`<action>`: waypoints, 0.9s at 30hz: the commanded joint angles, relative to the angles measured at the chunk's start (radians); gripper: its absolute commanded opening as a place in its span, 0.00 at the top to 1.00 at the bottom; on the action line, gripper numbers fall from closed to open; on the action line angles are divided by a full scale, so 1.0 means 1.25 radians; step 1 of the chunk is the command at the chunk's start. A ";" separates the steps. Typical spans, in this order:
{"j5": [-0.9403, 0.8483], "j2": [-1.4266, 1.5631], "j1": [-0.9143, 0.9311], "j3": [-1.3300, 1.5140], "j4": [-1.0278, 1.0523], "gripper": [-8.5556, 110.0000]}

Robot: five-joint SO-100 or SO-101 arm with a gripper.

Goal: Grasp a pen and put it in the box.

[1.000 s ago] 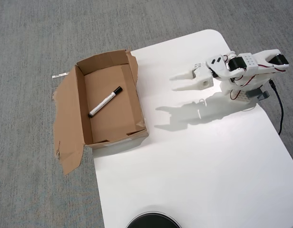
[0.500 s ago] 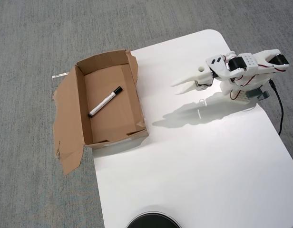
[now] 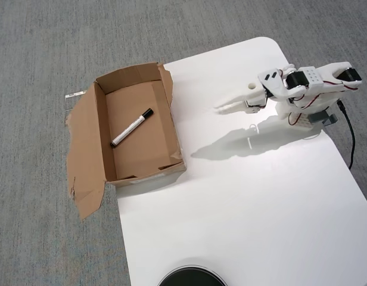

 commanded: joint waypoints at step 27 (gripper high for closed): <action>0.021 0.050 -0.003 0.023 0.782 0.91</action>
